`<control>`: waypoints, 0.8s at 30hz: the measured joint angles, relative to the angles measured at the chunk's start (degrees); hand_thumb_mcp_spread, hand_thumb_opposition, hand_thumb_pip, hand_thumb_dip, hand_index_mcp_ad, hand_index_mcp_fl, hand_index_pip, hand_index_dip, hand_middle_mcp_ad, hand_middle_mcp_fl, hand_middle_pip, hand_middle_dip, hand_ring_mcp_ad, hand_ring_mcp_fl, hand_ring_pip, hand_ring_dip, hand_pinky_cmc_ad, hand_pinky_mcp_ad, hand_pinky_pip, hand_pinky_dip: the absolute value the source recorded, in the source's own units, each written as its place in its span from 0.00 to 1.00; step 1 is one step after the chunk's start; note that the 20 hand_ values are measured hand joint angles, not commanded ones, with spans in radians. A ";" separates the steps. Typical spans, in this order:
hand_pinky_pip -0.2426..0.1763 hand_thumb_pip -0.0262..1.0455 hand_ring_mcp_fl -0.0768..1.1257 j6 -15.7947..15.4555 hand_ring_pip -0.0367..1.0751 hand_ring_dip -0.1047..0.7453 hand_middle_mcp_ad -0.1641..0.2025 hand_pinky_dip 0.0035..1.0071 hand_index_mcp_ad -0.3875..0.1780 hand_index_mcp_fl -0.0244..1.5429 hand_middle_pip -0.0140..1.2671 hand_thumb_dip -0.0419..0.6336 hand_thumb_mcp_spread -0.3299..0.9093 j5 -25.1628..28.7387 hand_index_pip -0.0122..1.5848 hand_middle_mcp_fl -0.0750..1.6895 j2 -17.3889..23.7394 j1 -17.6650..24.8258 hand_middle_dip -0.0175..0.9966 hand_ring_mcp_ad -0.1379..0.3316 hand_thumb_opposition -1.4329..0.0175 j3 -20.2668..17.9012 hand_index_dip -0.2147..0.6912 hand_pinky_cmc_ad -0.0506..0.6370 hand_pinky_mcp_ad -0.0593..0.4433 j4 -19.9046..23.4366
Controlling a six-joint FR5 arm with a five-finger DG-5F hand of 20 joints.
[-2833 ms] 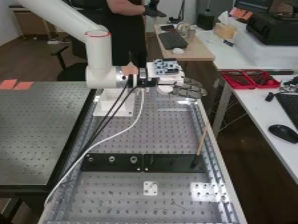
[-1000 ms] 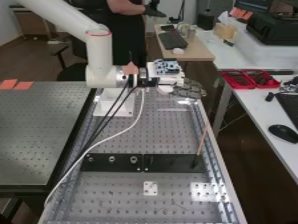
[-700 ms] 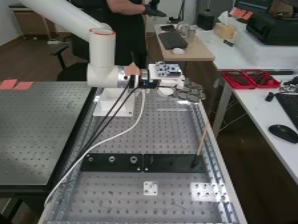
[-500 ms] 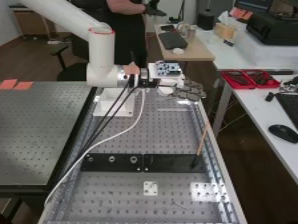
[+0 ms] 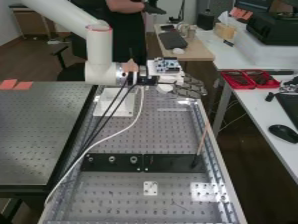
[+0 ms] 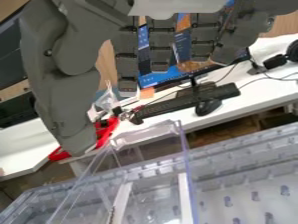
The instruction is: Grab the drill bit and place it in the clear container
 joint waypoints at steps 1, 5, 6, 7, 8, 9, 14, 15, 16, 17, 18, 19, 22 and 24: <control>0.36 0.41 0.06 -0.10 0.11 0.14 0.60 0.17 0.55 0.23 0.12 0.50 0.65 0.06 0.14 0.08 0.23 -0.04 0.15 0.72 0.43 -0.06 0.60 0.47 0.43 -0.03; 0.36 0.41 0.06 -0.46 0.11 0.14 0.61 0.17 0.55 0.24 0.12 0.50 0.65 0.09 0.12 0.08 1.20 -0.27 0.15 0.72 0.43 -0.55 0.60 0.47 0.44 -0.03; 0.36 0.41 0.06 -0.53 0.11 0.14 0.60 0.17 0.55 0.23 0.12 0.50 0.65 0.12 0.12 0.08 1.37 -0.30 0.15 0.72 0.43 -0.65 0.60 0.47 0.43 0.00; 0.36 0.41 0.06 -0.63 0.11 0.14 0.60 0.17 0.55 0.24 0.12 0.50 0.65 0.17 0.12 0.08 1.58 -0.34 0.15 0.72 0.43 -0.79 0.60 0.47 0.43 0.05; 0.36 0.41 0.06 -0.71 0.11 0.14 0.61 0.17 0.55 0.24 0.12 0.50 0.65 0.24 0.12 0.08 1.82 -0.38 0.15 0.72 0.43 -0.92 0.60 0.47 0.43 0.12; 0.36 0.41 0.06 -0.76 0.11 0.14 0.61 0.17 0.55 0.24 0.12 0.50 0.65 0.24 0.12 0.08 1.91 -0.39 0.15 0.72 0.43 -0.97 0.60 0.47 0.43 0.15; 0.36 0.41 0.06 -1.00 0.11 0.14 0.61 0.17 0.55 0.24 0.12 0.50 0.65 0.19 0.11 0.08 2.72 -0.41 0.15 0.72 0.43 -1.50 0.60 0.47 0.43 0.46; 0.36 0.41 0.06 -1.01 0.11 0.14 0.60 0.17 0.55 0.25 0.12 0.50 0.65 0.18 0.11 0.08 2.78 -0.41 0.15 0.72 0.43 -1.55 0.60 0.47 0.43 0.51; 0.36 0.41 0.06 -1.01 0.12 0.14 0.60 0.17 0.55 0.25 0.12 0.50 0.65 0.17 0.11 0.08 2.97 -0.40 0.15 0.72 0.43 -1.71 0.60 0.47 0.43 0.64; 0.36 0.41 0.06 -0.99 0.11 0.14 0.60 0.17 0.55 0.25 0.12 0.50 0.65 0.13 0.11 0.08 3.20 -0.40 0.15 0.72 0.43 -1.87 0.60 0.47 0.43 0.81; 0.36 0.41 0.06 -0.97 0.12 0.14 0.60 0.17 0.55 0.25 0.12 0.50 0.65 0.08 0.11 0.08 3.29 -0.40 0.15 0.72 0.43 -1.93 0.60 0.47 0.43 0.87; 0.36 0.41 0.06 -0.92 0.11 0.14 0.60 0.17 0.55 0.25 0.12 0.50 0.65 -0.05 0.11 0.08 3.43 -0.39 0.15 0.72 0.43 -2.05 0.60 0.47 0.43 1.01; 0.36 0.41 0.06 -0.81 0.12 0.14 0.60 0.17 0.55 0.25 0.12 0.50 0.65 0.05 0.11 0.08 3.59 -0.37 0.15 0.72 0.43 -2.22 0.60 0.47 0.43 1.25; 0.36 0.40 0.06 -0.81 0.12 0.14 0.60 0.17 0.55 0.25 0.12 0.51 0.65 -0.05 0.10 0.08 3.64 -0.34 0.15 0.72 0.43 -2.27 0.60 0.47 0.43 1.31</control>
